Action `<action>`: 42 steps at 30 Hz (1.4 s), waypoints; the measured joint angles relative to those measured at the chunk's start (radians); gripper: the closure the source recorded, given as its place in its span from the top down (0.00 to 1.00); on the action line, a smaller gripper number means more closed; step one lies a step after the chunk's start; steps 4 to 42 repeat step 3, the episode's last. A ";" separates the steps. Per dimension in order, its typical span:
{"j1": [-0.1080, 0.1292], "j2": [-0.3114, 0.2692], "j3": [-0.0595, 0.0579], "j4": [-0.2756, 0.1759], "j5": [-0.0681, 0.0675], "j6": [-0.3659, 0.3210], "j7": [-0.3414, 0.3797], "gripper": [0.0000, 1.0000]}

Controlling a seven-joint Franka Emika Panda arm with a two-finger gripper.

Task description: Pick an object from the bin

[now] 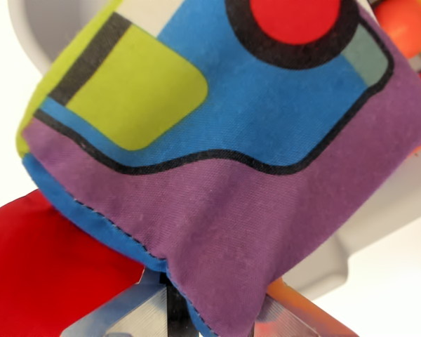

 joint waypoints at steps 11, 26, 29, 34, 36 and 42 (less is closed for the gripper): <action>0.000 0.000 0.000 0.000 0.000 0.000 0.000 0.00; 0.000 0.000 0.000 0.000 0.000 0.000 0.000 0.00; 0.000 0.000 0.000 0.000 0.000 0.000 0.000 0.00; 0.000 0.000 0.000 0.000 0.000 0.000 0.000 0.00; 0.000 0.000 0.000 0.000 0.000 0.000 0.000 0.00; 0.000 0.000 0.000 0.000 0.000 0.000 0.000 0.00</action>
